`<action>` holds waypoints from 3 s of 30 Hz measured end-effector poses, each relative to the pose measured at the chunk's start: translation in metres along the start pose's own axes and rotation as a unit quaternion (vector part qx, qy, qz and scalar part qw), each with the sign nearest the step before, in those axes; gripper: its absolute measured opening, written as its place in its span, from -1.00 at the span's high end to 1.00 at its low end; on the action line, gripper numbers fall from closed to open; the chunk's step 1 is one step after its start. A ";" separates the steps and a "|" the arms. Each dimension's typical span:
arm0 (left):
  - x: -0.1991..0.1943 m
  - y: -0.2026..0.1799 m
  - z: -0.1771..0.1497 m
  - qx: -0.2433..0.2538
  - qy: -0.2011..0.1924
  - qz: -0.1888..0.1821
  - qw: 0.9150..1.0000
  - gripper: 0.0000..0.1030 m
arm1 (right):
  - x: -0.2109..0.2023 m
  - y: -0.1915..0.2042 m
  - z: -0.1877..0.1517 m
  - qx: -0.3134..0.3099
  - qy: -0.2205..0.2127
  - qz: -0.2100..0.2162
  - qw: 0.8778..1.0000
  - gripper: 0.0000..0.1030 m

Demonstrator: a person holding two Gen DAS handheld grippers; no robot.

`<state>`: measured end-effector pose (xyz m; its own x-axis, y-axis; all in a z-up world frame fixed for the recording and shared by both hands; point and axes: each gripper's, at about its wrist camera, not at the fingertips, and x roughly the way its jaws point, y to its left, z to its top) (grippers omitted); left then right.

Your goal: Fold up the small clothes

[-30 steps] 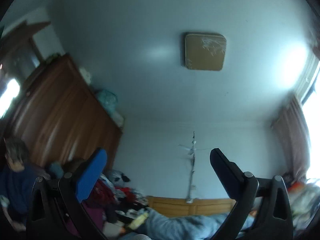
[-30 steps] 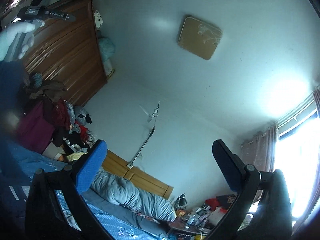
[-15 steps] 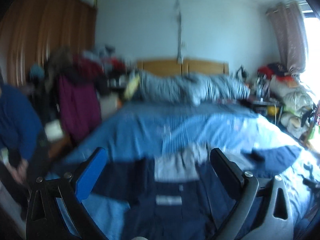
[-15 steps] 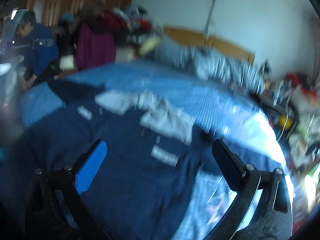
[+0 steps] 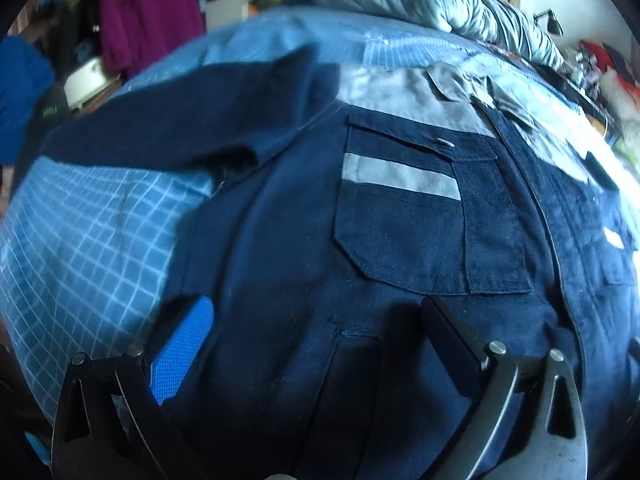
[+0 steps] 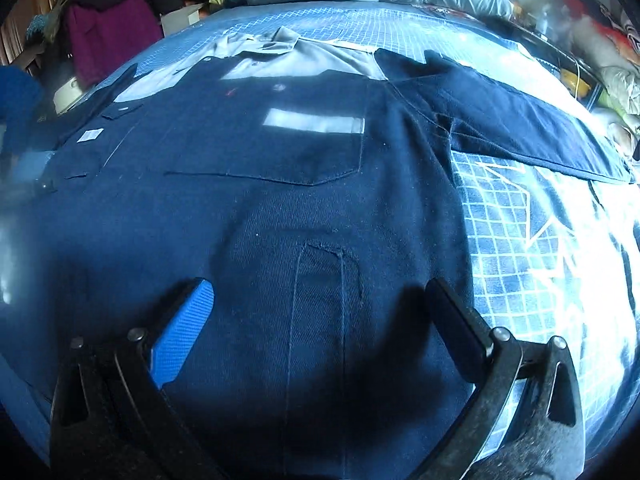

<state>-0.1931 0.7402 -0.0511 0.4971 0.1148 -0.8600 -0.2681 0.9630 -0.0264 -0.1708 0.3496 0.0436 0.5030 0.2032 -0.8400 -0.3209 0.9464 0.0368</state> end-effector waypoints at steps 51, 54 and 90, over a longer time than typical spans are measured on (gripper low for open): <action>-0.011 -0.006 -0.004 -0.006 0.004 0.008 1.000 -1.00 | -0.009 -0.489 0.050 0.387 -0.090 0.015 0.917 0.48; -0.012 -0.006 -0.005 -0.005 0.001 0.008 1.000 -1.00 | -0.024 -0.470 0.065 0.364 -0.095 0.036 0.926 0.90; -0.023 0.002 -0.008 -0.011 0.003 -0.039 0.999 -1.00 | 0.040 0.103 0.216 0.021 -0.059 0.329 0.942 0.17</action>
<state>-0.2116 0.7380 -0.0351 0.5119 0.0372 -0.8582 -0.2467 0.9633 -0.1054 -0.0105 0.5092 0.1309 0.2921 0.7734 -0.5626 -0.5636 0.6145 0.5521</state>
